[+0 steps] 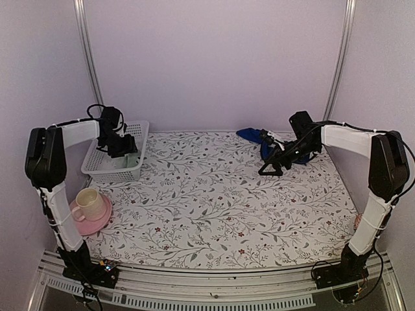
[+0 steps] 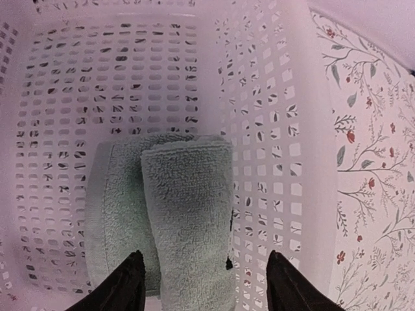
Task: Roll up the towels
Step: Adjust the towel in the storage box.
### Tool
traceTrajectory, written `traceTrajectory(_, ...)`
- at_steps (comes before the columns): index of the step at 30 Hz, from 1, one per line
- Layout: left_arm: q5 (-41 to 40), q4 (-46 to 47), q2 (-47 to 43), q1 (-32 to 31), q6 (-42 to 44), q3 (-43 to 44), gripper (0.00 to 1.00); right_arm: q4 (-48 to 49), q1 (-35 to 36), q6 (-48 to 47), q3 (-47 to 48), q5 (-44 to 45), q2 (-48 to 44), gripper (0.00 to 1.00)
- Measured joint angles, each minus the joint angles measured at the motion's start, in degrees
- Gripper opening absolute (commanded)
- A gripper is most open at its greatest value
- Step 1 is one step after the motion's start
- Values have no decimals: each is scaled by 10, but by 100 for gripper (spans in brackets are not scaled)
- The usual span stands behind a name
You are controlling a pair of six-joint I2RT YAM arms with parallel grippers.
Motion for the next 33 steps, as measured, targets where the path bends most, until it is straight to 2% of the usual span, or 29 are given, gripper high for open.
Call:
traceTrajectory(8,-95,-48,45,-37,2,20,64,-1,0,0,0,0,0,99)
traceTrajectory(13,-121,-70,62,-51,3,22,59,-2,0,0,0,0,0,99)
traceTrajectory(18,-148,-84,72,-57,5,33,44,-2,0,0,0,0,0,99)
traceTrajectory(22,-167,-89,80,-67,8,37,21,-2,0,0,0,0,0,99)
traceTrajectory(27,-164,-91,81,-70,14,38,10,-3,0,0,0,0,0,99)
traceTrajectory(33,-89,-56,67,-53,12,15,9,-4,0,0,0,0,0,99)
